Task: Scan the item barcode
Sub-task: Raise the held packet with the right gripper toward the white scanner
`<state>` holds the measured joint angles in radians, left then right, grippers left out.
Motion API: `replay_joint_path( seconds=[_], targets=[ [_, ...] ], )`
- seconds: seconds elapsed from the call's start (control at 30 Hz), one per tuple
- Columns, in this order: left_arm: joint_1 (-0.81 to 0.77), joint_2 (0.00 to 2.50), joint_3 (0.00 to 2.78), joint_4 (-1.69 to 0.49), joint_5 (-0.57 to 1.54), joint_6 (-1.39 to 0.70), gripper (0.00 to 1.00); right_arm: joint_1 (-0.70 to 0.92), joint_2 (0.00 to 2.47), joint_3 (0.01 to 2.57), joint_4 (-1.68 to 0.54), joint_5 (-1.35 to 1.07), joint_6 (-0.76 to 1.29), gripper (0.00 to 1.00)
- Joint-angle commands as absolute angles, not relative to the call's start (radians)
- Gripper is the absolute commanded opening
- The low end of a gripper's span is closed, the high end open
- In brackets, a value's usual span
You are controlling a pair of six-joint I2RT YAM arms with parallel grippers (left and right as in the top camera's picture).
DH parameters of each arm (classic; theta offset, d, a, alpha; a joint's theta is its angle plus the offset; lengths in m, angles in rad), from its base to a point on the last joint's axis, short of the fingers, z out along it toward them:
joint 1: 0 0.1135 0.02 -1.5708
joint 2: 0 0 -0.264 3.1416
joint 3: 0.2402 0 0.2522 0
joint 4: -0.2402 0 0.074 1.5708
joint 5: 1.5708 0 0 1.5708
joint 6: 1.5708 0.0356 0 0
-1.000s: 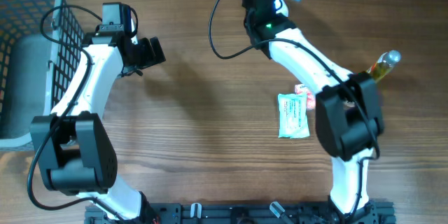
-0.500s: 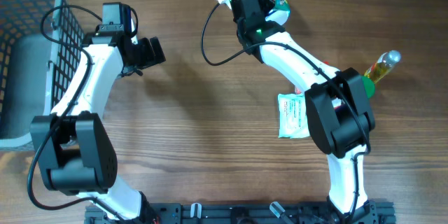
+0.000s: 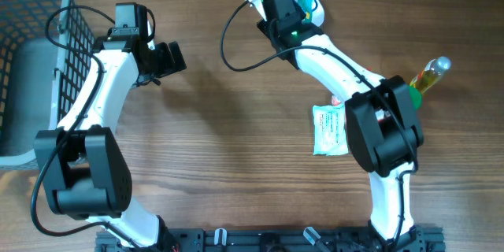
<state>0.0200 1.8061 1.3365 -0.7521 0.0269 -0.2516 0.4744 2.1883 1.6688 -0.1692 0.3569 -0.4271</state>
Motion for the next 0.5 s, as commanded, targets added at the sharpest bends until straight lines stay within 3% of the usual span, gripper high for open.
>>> replay_joint_path(
  seconds=[0.0,0.23,0.33,0.47],
  targets=[
    [0.021,1.816,1.339,-0.749,0.021,-0.239,1.00,0.430,2.168,1.661,-0.179,0.336,-0.341,0.04],
    [0.021,1.816,1.339,-0.749,0.021,-0.239,1.00,0.389,1.823,1.661,-0.437,0.323,-0.163,0.04],
    [0.021,1.816,1.339,-0.749,0.021,-0.239,1.00,0.332,1.666,1.661,-0.820,0.099,-0.095,0.04],
    [0.021,1.816,1.339,-0.749,0.021,-0.239,1.00,0.226,1.651,1.651,-1.237,-0.086,0.036,0.05]
  ],
)
